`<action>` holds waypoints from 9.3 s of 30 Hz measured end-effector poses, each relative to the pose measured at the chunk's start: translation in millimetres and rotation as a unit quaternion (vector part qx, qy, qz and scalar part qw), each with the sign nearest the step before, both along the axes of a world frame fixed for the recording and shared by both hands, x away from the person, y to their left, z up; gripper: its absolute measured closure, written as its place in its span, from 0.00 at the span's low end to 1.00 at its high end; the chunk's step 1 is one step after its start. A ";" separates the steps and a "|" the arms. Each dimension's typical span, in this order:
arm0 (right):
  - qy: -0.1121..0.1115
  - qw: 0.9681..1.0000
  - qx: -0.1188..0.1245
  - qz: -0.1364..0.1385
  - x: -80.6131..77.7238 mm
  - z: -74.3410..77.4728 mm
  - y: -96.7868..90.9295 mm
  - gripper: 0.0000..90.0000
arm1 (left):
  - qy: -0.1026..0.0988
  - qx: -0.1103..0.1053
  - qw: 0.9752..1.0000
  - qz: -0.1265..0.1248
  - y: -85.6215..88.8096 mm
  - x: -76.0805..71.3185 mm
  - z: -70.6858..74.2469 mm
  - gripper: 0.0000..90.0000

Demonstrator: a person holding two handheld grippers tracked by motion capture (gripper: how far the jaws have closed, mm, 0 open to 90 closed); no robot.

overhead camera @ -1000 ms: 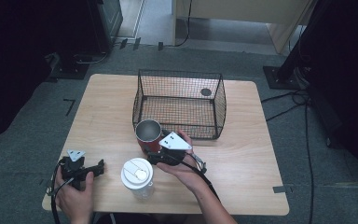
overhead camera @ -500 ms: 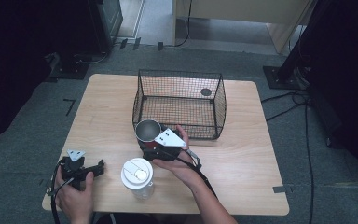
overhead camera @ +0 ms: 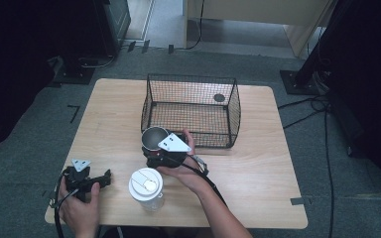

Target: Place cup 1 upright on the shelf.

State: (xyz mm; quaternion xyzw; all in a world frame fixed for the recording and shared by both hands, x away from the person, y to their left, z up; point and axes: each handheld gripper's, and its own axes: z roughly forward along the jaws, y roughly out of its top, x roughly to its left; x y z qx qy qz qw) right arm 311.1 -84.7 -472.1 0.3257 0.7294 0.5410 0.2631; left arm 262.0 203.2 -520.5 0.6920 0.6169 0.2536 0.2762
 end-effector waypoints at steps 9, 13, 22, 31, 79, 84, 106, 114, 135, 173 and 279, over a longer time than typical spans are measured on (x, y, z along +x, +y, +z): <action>0.004 0.999 -0.029 0.014 2.7 -1.8 5.7 0.05 | 0.000 0.000 1.000 -0.001 0.0 0.0 0.0 0.00; 0.011 0.999 -0.027 0.012 4.2 -2.8 8.1 0.06 | 0.000 0.000 1.000 -0.001 -0.1 0.0 0.0 0.00; 0.020 0.999 -0.023 0.009 0.5 0.8 5.2 0.08 | 0.000 0.000 1.000 -0.001 0.0 0.0 0.0 0.00; 0.009 1.000 -0.023 0.008 -11.1 -0.3 -11.0 0.08 | 0.000 0.000 1.000 0.000 -0.2 0.0 0.0 0.00; -0.049 0.999 0.008 -0.007 -28.2 53.1 -53.7 0.08 | 0.002 0.000 1.000 -0.001 0.0 -0.1 0.3 0.00; -0.060 0.998 0.011 -0.013 -27.4 62.7 -59.0 0.08 | 0.002 0.001 1.000 -0.001 0.0 0.0 0.3 0.00; -0.086 0.995 0.026 -0.052 -19.4 94.7 -85.7 0.08 | 0.002 0.000 1.000 -0.001 0.0 -0.1 0.2 0.00; -0.089 0.993 0.031 -0.077 -14.6 103.4 -101.8 0.08 | 0.001 0.000 1.000 -0.001 0.0 -0.1 0.2 0.00; -0.086 0.981 0.042 -0.167 18.9 102.8 -135.9 0.08 | 0.001 0.000 1.000 -0.001 0.0 -0.1 0.1 0.00; -0.044 0.967 0.047 -0.248 94.2 78.0 -132.3 0.08 | 0.001 0.000 1.000 -0.001 -0.1 -0.1 0.2 0.00; -0.004 0.963 0.084 -0.255 114.0 76.3 -127.4 0.00 | 0.002 0.000 1.000 -0.005 -0.4 -0.1 0.2 0.00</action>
